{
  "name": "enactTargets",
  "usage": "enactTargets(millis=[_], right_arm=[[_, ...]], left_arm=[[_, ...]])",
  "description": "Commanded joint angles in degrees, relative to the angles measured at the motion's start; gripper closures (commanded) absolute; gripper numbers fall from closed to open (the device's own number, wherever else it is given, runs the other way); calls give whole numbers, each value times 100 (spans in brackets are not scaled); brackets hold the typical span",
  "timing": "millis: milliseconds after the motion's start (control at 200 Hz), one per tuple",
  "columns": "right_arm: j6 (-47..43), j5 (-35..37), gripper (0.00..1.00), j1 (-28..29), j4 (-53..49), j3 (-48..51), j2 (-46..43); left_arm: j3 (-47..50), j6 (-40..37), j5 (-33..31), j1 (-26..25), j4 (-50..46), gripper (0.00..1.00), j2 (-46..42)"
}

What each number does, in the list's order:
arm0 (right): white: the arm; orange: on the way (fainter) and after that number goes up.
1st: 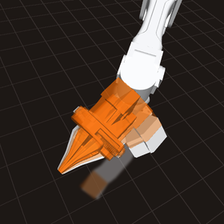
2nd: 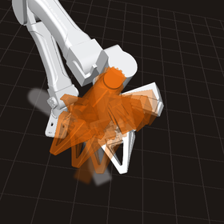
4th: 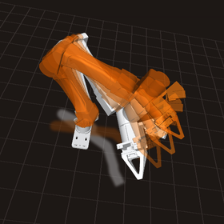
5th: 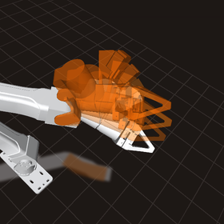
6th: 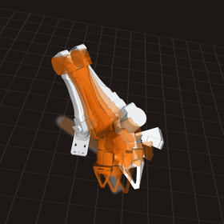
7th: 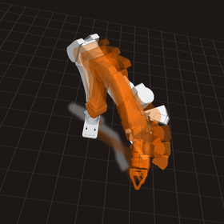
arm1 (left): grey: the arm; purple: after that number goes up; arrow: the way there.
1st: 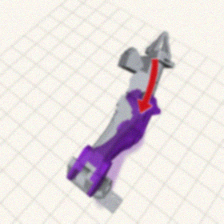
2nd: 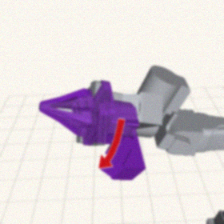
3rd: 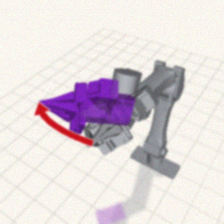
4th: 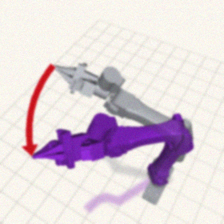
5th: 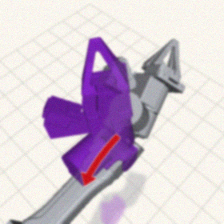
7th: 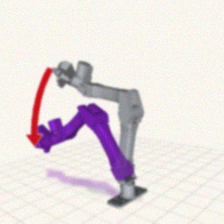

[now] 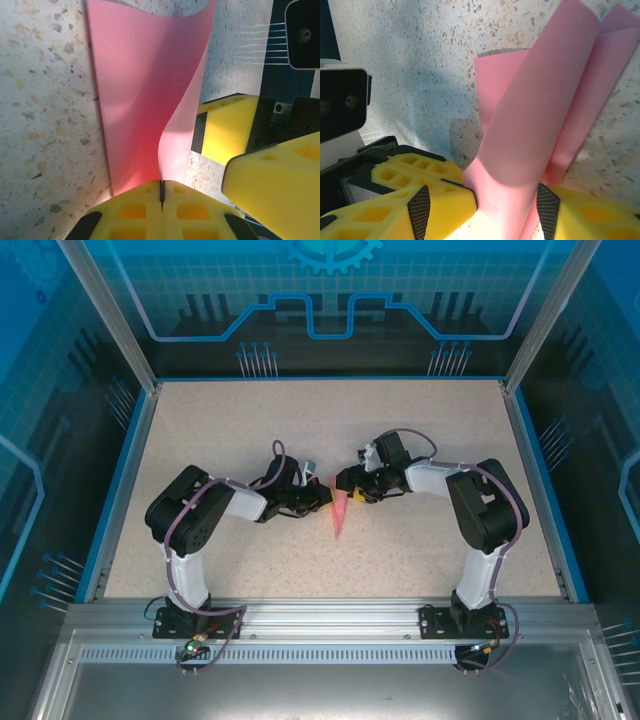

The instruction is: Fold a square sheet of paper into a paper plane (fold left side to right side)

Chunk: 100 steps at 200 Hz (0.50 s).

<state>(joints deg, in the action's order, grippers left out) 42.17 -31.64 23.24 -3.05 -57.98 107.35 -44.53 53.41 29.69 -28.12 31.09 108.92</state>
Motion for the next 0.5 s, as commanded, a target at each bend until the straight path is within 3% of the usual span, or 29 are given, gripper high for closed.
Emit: enactTargets(millis=[0,495], right_arm=[[-95,50,38,119,-209,-175,153],[-413,497,36,228,-1192,-623,545]], left_arm=[[20,-190,111,62,-108,100,-69],[-5,-260,90,74,-181,100,-90]])
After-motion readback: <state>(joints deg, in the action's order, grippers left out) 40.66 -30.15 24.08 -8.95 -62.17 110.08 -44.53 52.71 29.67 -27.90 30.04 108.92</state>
